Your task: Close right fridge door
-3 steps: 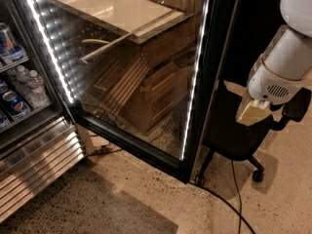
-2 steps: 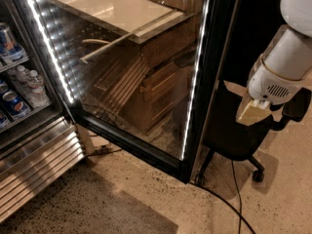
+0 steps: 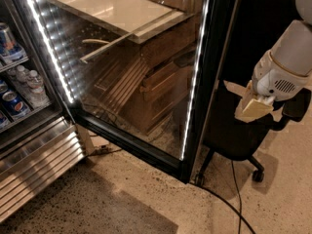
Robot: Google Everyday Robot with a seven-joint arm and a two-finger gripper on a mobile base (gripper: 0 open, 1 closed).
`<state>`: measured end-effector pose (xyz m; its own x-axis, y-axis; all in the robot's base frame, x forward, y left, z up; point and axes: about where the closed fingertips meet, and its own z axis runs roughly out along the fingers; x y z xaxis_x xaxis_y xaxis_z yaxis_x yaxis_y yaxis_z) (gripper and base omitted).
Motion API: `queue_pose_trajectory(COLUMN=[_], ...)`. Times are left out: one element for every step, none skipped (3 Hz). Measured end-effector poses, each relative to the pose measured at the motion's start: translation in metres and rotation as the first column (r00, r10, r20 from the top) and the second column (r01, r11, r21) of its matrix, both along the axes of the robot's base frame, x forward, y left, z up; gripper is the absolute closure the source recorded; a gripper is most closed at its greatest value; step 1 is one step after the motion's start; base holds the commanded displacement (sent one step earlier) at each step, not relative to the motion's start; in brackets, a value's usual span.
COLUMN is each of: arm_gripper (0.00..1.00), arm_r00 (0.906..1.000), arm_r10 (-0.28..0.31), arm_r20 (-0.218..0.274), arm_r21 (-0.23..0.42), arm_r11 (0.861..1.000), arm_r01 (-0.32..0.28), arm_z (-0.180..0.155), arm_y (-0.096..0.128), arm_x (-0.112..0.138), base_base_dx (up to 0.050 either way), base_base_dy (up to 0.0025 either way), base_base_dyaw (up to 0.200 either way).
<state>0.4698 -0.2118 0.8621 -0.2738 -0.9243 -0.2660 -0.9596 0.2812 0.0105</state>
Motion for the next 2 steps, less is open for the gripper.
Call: queue_pose_trajectory(arm_gripper=[1.00, 1.00], arm_r00=[1.0000, 0.9997], arm_r10=[0.000, 0.022], arm_r20=[0.000, -0.001], arm_r21=[0.000, 0.059], arm_r11=[1.000, 0.998], arm_r01=[0.000, -0.022], arm_z=[0.0000, 0.0016], arm_y=[0.0000, 0.0002], arm_x=[0.0000, 0.0009], base_base_dx=[0.000, 0.000], base_base_dy=[0.00000, 0.00000], base_base_dyaw=[0.000, 0.000])
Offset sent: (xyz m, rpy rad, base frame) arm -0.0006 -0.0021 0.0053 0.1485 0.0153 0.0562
